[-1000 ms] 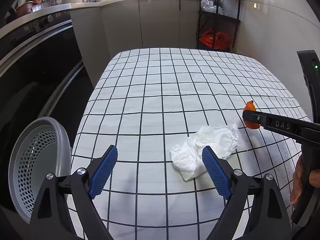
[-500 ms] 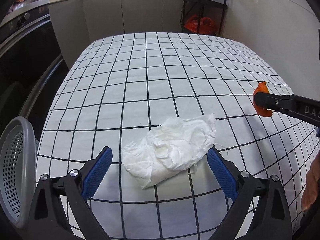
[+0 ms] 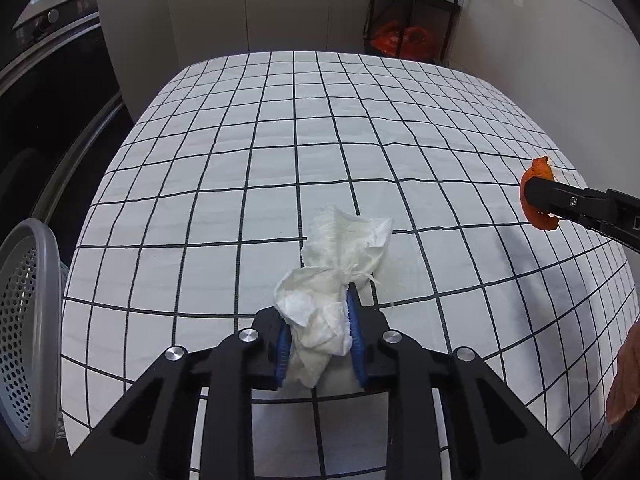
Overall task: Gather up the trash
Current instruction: 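Carry tissue and peel over the grey basket and open both tools to drop them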
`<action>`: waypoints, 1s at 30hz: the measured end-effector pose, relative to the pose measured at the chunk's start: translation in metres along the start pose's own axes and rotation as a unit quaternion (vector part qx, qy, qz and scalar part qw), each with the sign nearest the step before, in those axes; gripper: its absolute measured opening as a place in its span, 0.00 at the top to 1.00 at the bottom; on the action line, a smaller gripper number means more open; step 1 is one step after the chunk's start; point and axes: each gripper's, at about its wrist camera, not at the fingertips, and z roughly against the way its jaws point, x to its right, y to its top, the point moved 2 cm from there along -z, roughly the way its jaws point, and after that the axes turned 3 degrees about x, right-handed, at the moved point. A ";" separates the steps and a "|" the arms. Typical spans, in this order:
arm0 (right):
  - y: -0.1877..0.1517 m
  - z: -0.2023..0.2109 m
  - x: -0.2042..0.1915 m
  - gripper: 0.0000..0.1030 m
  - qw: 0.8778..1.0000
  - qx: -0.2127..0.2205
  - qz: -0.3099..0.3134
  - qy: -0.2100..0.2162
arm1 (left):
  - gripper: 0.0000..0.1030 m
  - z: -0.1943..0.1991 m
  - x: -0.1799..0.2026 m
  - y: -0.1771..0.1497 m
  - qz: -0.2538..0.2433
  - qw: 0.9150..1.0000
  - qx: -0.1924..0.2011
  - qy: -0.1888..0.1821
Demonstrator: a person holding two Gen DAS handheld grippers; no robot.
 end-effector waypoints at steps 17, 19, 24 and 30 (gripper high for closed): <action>-0.031 0.018 -0.096 0.82 0.996 0.005 0.063 0.064 | 0.78 0.115 -0.086 -0.012 0.034 0.993 0.086 0.080; -0.037 0.018 -0.119 0.82 0.994 0.002 0.078 0.073 | 0.78 0.129 -0.103 -0.017 0.042 0.990 0.092 0.095; -0.048 0.020 -0.187 0.82 0.986 0.009 0.129 0.102 | 0.78 0.158 -0.158 -0.030 0.065 0.983 0.101 0.136; -0.057 0.008 -0.271 0.82 0.974 0.003 0.165 0.153 | 0.78 0.178 -0.244 -0.041 0.107 0.970 0.101 0.193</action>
